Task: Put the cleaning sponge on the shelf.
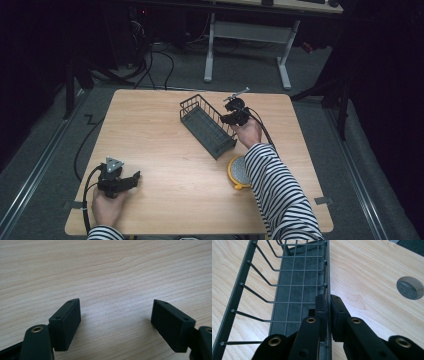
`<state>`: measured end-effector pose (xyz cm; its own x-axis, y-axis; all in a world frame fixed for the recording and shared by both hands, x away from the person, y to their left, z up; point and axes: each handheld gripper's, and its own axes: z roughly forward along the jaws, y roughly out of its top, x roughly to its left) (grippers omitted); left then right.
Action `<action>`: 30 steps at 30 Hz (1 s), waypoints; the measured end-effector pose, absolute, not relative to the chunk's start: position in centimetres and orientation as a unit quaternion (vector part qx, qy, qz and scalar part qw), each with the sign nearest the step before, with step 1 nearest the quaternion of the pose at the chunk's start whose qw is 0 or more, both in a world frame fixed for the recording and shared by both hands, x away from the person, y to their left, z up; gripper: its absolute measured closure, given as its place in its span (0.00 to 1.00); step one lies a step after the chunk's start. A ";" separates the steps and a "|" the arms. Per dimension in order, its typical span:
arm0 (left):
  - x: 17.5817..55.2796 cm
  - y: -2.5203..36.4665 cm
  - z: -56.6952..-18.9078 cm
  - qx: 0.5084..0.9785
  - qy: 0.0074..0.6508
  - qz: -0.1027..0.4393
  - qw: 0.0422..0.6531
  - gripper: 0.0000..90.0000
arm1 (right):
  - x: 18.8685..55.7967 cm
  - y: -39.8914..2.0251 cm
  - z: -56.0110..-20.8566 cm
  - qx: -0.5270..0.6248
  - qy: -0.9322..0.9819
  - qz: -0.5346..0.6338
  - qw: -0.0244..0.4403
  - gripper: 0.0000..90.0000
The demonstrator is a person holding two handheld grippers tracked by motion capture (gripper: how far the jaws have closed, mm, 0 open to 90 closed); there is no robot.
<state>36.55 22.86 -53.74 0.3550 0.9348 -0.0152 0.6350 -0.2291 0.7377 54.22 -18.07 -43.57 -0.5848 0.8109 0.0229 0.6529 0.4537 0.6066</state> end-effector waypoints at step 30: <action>36.5 22.8 -53.7 0.751 0.522 0.223 0.337 0.27 | 48.0 -14.8 -43.6 0.445 0.835 0.291 0.138 0.95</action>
